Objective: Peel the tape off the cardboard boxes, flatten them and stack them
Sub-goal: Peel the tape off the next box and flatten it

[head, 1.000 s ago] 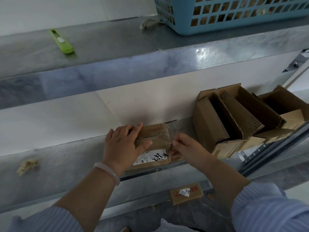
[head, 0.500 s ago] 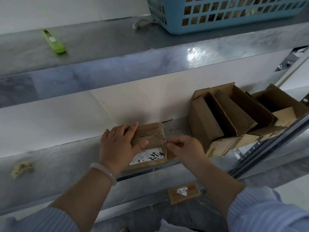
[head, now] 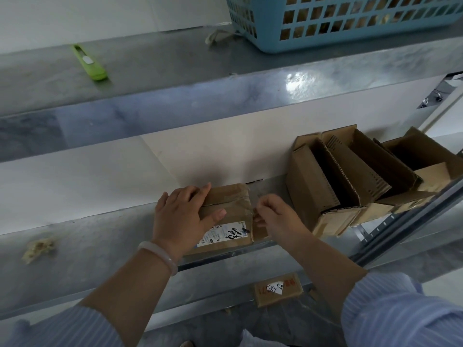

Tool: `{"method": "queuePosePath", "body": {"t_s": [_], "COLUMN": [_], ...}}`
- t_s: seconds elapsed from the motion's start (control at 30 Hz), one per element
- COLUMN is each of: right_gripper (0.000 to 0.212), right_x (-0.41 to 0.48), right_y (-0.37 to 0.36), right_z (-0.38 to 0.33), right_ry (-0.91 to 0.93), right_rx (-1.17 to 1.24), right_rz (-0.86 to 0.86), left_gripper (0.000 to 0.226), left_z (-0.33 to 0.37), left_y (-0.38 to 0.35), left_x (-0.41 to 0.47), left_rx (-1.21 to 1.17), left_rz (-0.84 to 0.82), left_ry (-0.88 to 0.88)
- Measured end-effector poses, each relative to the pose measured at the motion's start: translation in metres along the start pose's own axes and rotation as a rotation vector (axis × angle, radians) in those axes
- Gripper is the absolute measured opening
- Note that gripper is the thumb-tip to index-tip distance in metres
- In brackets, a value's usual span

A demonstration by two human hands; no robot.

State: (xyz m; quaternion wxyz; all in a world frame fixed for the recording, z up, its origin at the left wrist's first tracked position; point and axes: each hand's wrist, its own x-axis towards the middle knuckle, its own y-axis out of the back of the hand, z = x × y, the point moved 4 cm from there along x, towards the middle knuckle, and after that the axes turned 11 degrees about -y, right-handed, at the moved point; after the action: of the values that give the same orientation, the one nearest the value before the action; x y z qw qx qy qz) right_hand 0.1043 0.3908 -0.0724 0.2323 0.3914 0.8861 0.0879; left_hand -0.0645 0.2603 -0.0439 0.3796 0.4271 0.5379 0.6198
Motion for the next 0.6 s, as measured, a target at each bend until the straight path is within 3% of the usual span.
{"method": "queuePosePath", "body": {"t_s": [0.03,0.07,0.13,0.23,0.37,0.5,0.6], "right_gripper": [0.007,0.017,0.045,0.061,0.055,0.059,0.062], "right_x": [-0.003,-0.004,-0.01,-0.009,-0.004,-0.007,-0.007], "right_y": [0.002,0.002,-0.009,-0.039,-0.047,-0.05,-0.063], "right_z": [-0.004,-0.01,-0.027,-0.034,-0.033,-0.048,-0.062], "right_ry": [0.044,0.118,0.334,0.588,0.614,0.608,0.594], "right_rx": [0.017,-0.059,-0.352,-0.819,-1.02,-1.132,-1.097], "right_rz": [0.063,0.117,0.107,0.07,0.149,0.221,0.119], "left_gripper": [0.09,0.09,0.087,0.061,0.052,0.022,0.017], "left_z": [0.0,-0.001,-0.001,-0.008,-0.03,-0.032,-0.028], "left_y": [0.0,0.0,0.004,0.012,0.012,-0.006,-0.01], "left_x": [0.0,0.001,0.002,-0.003,-0.031,-0.064,-0.073], "left_rx": [-0.013,-0.024,-0.086,-0.319,-0.631,-1.14,-1.14], "left_rz": [-0.012,-0.023,-0.013,0.094,0.336,0.295,0.293], "left_ry": [0.007,0.007,-0.002,0.008,0.214,0.401,0.395]}}
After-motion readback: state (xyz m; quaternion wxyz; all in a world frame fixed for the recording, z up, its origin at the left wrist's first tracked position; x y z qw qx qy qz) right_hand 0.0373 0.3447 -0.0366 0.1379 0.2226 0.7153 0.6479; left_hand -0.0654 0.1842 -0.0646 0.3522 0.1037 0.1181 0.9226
